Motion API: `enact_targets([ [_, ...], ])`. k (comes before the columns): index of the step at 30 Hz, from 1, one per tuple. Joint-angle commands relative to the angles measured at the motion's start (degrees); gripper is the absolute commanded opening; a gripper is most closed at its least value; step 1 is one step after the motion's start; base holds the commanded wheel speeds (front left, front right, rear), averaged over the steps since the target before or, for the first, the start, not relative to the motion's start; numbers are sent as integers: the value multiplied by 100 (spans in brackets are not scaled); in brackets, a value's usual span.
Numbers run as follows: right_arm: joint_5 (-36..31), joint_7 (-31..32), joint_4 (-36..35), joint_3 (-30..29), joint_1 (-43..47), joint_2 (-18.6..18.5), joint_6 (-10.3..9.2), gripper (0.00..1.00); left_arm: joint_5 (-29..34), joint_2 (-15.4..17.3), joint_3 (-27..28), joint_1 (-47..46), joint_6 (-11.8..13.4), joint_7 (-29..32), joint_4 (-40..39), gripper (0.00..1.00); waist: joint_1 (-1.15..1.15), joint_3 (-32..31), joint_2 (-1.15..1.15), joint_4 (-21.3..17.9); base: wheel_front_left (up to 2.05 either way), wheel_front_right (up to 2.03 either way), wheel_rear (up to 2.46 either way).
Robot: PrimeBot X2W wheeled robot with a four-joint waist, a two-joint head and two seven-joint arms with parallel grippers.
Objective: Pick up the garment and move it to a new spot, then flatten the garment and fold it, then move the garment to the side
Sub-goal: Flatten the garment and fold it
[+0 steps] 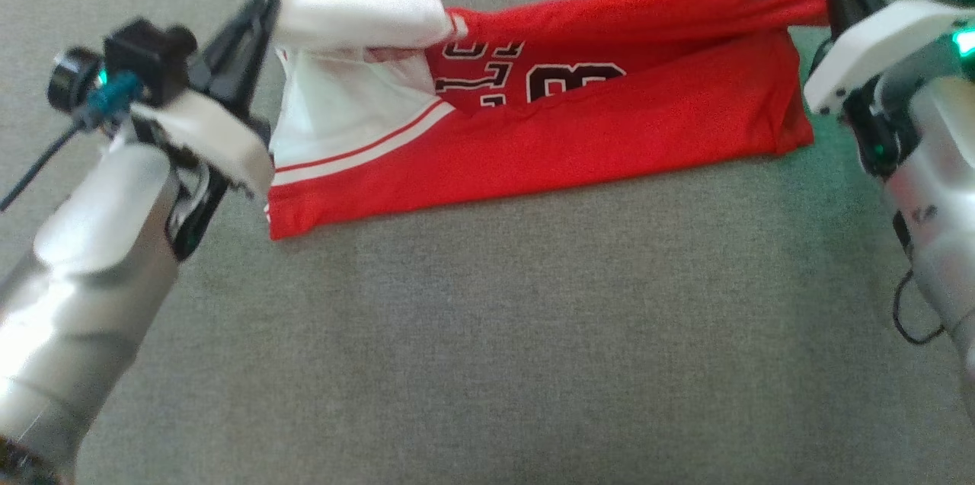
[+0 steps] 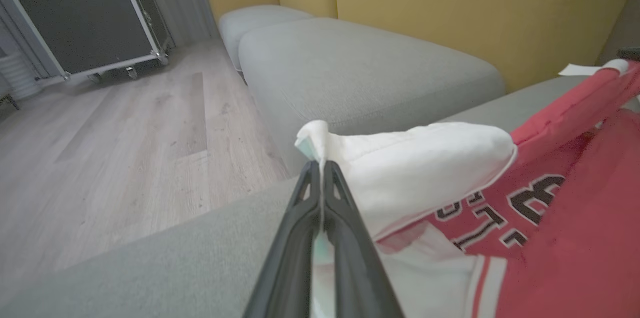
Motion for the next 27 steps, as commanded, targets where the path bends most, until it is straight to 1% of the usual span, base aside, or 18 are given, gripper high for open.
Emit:
enact_targets([
  [1, 98, 72, -223, 145, 66, -82, -4, 0, -140, 443, 69, -95, 13, 88, -230, 0, 1, -122, 0, 38, 0, 0, 0],
  [8, 705, 865, -599, 709, 598, -445, -4, 0, -919, 1116, -890, 456, 12, 1069, -1231, 0, 1, -355, 0, 52, 0, 0, 0],
  [11, 819, 1207, -754, 1046, 724, -638, -4, 0, -1272, 1358, -1207, 574, 12, 1494, -1623, 0, 1, -429, 0, 38, 0, 0, 0],
  [13, 834, 1385, -837, 1289, 764, -768, -4, 0, -1446, 1495, -1345, 597, 12, 1673, -1814, 0, 1, -460, 0, 24, 0, 0, 0],
  [14, 834, 1385, -837, 1289, 764, -768, -4, 0, -1446, 1495, -1345, 597, 12, 1673, -1814, 0, 1, -460, 0, 24, 0, 0, 0],
  [18, 897, 1706, -934, 1697, 784, -944, -4, 0, -1606, 1642, -1531, 582, 12, 1820, -1939, 0, 1, -484, 0, -15, 0, 0, 0],
  [23, 980, 1982, -999, 2106, 766, -1097, -4, 0, -1765, 1683, -1617, 554, 11, 1981, -1898, 0, 1, -454, 0, -51, 0, 0, 0],
  [26, 1088, 2061, -925, 2212, 743, -1110, -4, 0, -1780, 1662, -1669, 578, 43, 2092, -1765, 0, 1, -437, 0, -82, 0, 0, 0],
  [27, 1144, 2071, -888, 2212, 733, -1097, -4, 100, -1787, 1637, -1675, 588, 56, 2097, -1732, 0, 1, -432, 0, -91, 0, 0, 0],
])
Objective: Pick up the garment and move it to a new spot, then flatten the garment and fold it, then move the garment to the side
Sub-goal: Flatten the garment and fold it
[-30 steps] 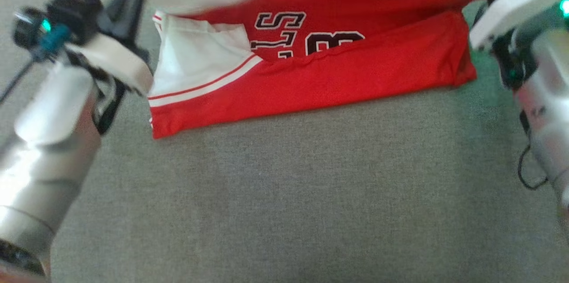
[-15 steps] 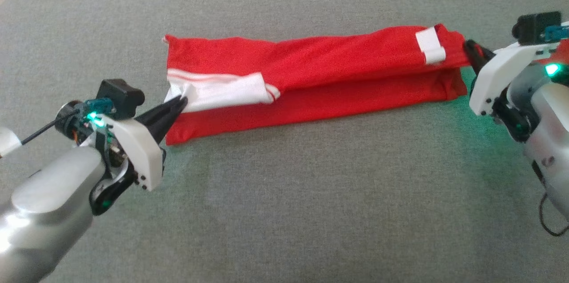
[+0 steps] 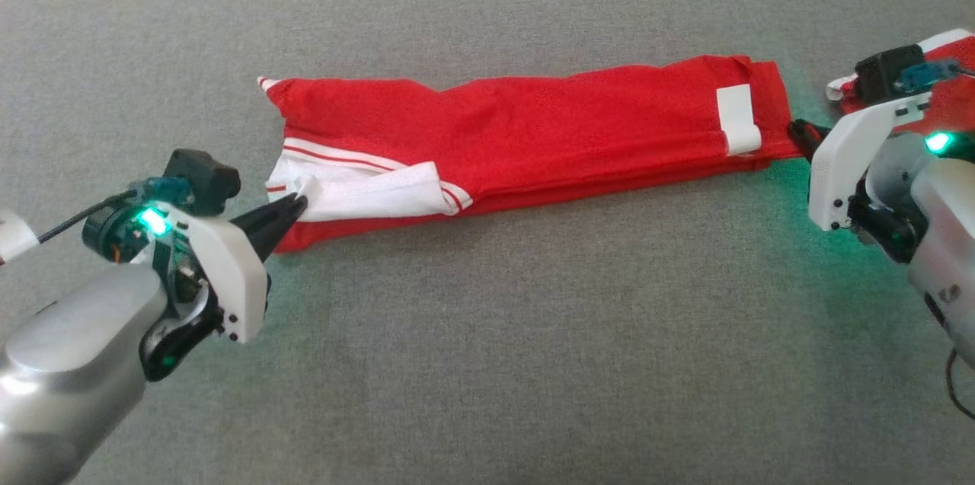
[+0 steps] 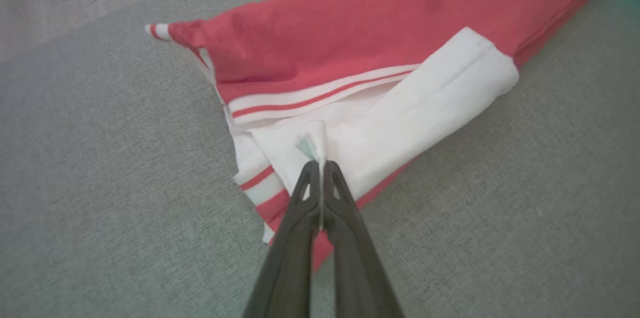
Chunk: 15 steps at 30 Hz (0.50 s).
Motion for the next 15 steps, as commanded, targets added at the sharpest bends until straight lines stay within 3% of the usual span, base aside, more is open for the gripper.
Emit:
enact_targets([
  [1, 107, -4, -11, 3, -44, -99, -4, 100, -41, 219, 246, -206, 82, -53, -6, 50, 0, 9, 0, -15, 0, 0, 0],
  [2, 147, -3, -3, 23, -51, -74, -4, 100, -45, 183, 261, -200, 115, -94, 26, 100, 0, 9, 0, -23, 0, 0, 0],
  [8, 538, -435, 2, -180, -158, 11, -4, 100, 46, -8, 512, -214, 492, -776, 244, 100, 0, -98, 0, -91, 0, 0, 0],
  [15, 901, -1824, -236, -666, -292, 197, -4, 100, 17, -331, 1187, -72, 994, -2209, 360, 100, 0, -405, 0, -189, 0, 0, 0],
])
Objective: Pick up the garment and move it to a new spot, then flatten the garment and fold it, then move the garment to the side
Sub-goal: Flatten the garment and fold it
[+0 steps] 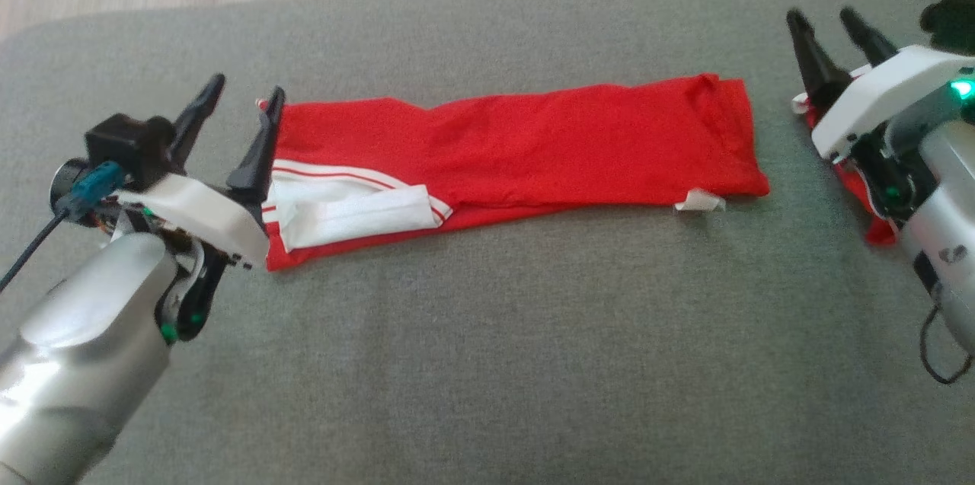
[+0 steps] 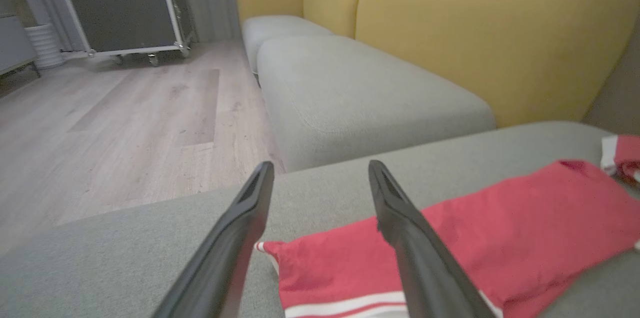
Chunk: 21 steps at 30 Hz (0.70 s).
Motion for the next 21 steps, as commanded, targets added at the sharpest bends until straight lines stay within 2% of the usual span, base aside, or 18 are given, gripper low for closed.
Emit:
enact_targets([
  [1, 20, -392, -163, -68, -105, 49, -4, 100, -33, 114, 477, -64, 136, -160, -78, 100, 0, -136, 0, -47, 0, 0, 0],
  [5, -56, -1070, -271, -336, -46, 257, -4, 100, 138, -150, 1388, 270, 522, -239, -455, 100, 0, -333, 0, -84, 0, 0, 0],
  [6, -301, -1143, -356, -567, -4, 319, -4, 100, 508, -318, 1964, 594, 673, -241, -794, 100, 0, -422, 0, -98, 0, 0, 0],
  [8, -716, -1150, -650, -1219, 115, 385, -4, 100, 884, -531, 2500, 991, 739, -242, -1100, 100, 0, -498, 0, -110, 0, 0, 0],
  [11, -1557, -1153, -1235, -2291, 732, 640, -4, 100, 1423, -914, 3202, 1629, 691, -243, -1478, 100, 0, -634, 0, -122, 0, 0, 0],
  [14, -2380, -1154, -1864, -3263, 1589, 1119, -4, 100, 1938, -1275, 3749, 2261, 589, -243, -1680, 100, 0, -754, 0, -142, 0, 0, 0],
  [15, -2380, -1154, -1864, -3263, 1589, 1119, -4, 100, 1938, -1275, 3749, 2261, 589, -243, -1680, 100, 0, -754, 0, -142, 0, 0, 0],
  [19, -3328, -1154, -2505, -3954, 2635, 1799, -4, 100, 2462, -1747, 4237, 2964, 343, -244, -1687, 100, 0, -828, 0, -161, 0, 0, 0],
  [21, -3493, -1154, -2613, -4204, 3023, 2047, -4, 100, 2668, -1978, 4439, 3243, 215, -244, -1631, 100, 0, -820, 0, -168, 0, 0, 0],
])
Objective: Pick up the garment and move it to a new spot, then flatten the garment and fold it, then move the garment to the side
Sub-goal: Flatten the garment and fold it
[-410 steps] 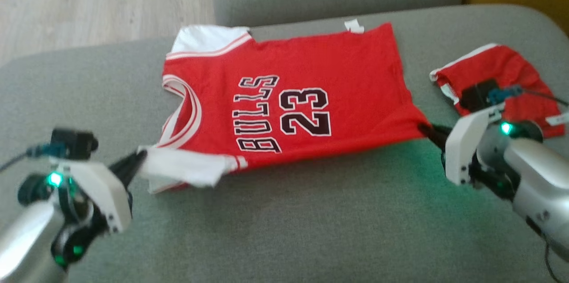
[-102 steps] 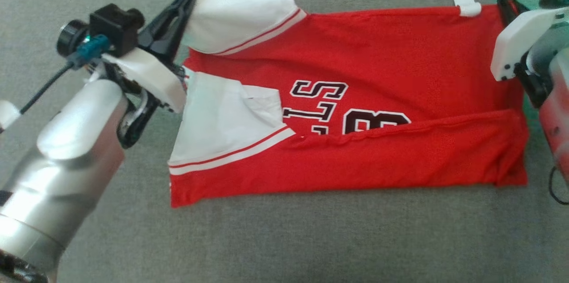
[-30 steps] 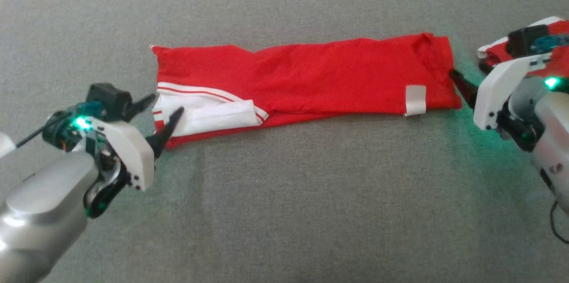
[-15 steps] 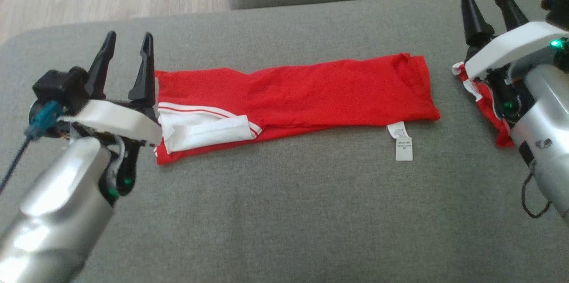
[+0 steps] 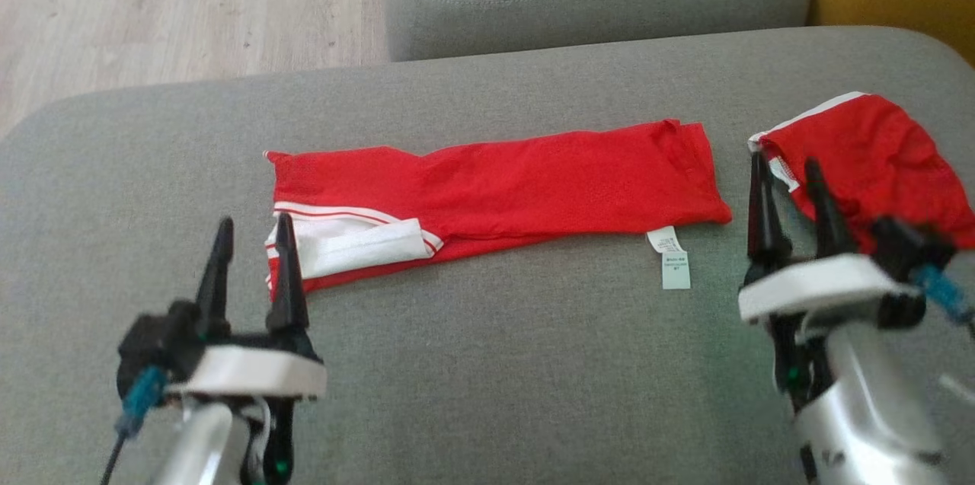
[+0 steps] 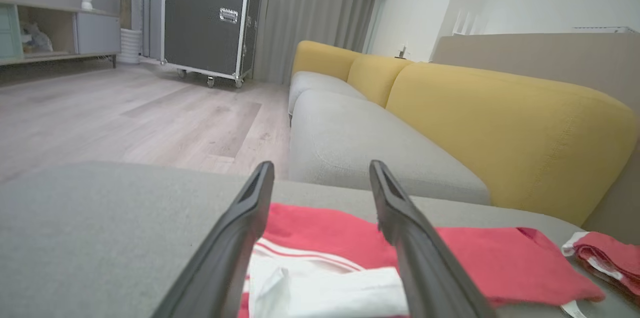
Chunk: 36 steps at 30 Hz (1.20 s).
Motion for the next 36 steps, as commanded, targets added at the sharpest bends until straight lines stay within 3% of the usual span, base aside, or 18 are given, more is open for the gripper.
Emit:
enact_targets([
  [1, -79, -35, -261, 70, -273, -5, -4, 100, 65, 32, 310, -207, -23, -29, -144, 100, 2, 40, 0, -5, 0, 0, 0],
  [5, -386, -35, -377, -59, -131, 102, -4, 100, 393, -355, 708, 2, -313, -29, -50, 100, 2, 192, 0, 43, 0, 0, 0],
  [10, -719, -35, -216, -230, -322, 131, -4, 100, 758, -570, 1007, -117, -671, -29, 92, 100, 2, 416, 0, 170, 0, 0, 0],
  [19, -1410, 610, 1531, -945, -1365, 138, -4, 100, 1128, -796, 1217, -506, -970, -29, 130, 100, 2, 956, 0, 523, 0, 0, 0],
  [31, -2501, 1008, 3310, -2020, -2441, 44, -4, 100, 1196, -862, 1206, -833, -1099, -29, 204, 100, 2, 1422, 0, 874, 0, 0, 0],
  [32, -2548, 1054, 3419, -2047, -2498, 53, -4, 88, 1200, -863, 1211, -848, -1101, -29, 203, 100, 2, 1438, 0, 870, 0, 0, 0],
  [33, -2594, 1069, 3505, -2055, -2554, 61, -4, 9, 1193, -863, 1210, -862, -1103, -29, 201, 100, 2, 1451, 0, 864, 0, 0, 0],
  [34, -2624, 1043, 3568, -2065, -2607, 69, -4, 0, 1184, -864, 1205, -877, -1105, -29, 199, 100, 2, 1461, 0, 855, 0, 0, 0],
  [36, -2666, 917, 3648, -2068, -2708, 82, -4, 0, 1180, -864, 1195, -891, -1107, -29, 199, 100, 2, 1444, 0, 819, 0, 0, 0],
])
